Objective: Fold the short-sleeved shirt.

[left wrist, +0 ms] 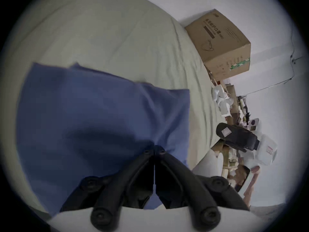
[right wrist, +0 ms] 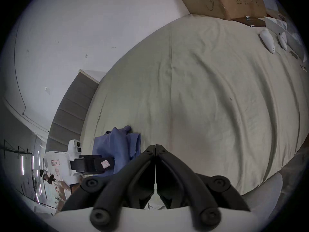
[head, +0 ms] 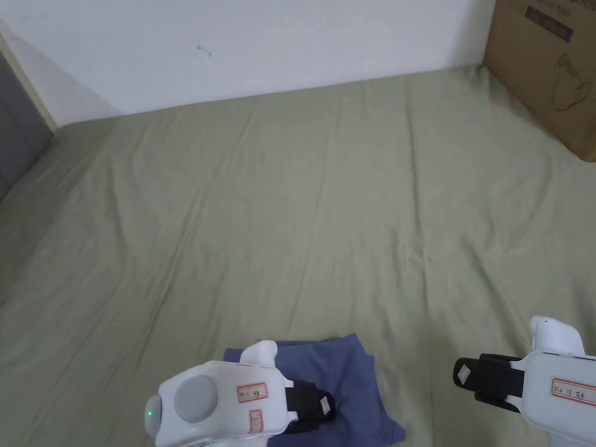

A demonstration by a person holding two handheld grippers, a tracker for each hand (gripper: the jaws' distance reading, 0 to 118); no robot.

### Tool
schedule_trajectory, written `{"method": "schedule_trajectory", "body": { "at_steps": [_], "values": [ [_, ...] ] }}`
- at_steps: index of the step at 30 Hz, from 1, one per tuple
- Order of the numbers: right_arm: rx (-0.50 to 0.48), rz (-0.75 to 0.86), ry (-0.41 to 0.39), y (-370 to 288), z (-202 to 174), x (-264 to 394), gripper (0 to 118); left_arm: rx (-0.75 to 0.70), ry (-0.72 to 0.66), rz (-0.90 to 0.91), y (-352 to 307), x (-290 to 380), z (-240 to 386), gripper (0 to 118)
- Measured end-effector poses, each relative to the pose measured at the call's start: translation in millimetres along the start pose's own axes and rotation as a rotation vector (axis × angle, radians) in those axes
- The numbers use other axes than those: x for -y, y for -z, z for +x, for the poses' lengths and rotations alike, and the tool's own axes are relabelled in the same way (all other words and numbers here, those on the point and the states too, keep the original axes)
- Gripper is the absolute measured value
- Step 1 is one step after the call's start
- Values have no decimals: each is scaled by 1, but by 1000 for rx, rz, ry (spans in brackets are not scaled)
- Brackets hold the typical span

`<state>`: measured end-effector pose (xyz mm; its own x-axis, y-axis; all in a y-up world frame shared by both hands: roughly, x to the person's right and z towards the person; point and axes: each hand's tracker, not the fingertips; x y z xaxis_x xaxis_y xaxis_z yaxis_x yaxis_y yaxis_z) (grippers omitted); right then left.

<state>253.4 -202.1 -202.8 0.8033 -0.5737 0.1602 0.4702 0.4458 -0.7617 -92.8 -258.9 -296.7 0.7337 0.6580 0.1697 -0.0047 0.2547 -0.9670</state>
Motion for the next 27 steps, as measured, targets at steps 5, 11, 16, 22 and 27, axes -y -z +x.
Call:
{"method": "schedule_trajectory", "body": {
  "at_steps": [5,11,16,22,27],
  "values": [
    [12,1,28,1,16,3,0,-7,55,-48,26,-4,15,1],
    [26,-4,52,1,30,8,0,41,107,-86,43,-11,41,1],
    [32,14,69,-7,34,7,0,11,162,-157,71,-2,68,1],
    [43,53,-5,-28,18,-8,0,108,212,-58,21,-11,83,1],
    [-22,90,-129,-34,-22,-23,0,124,173,131,-69,-20,46,1]
  ]
}}
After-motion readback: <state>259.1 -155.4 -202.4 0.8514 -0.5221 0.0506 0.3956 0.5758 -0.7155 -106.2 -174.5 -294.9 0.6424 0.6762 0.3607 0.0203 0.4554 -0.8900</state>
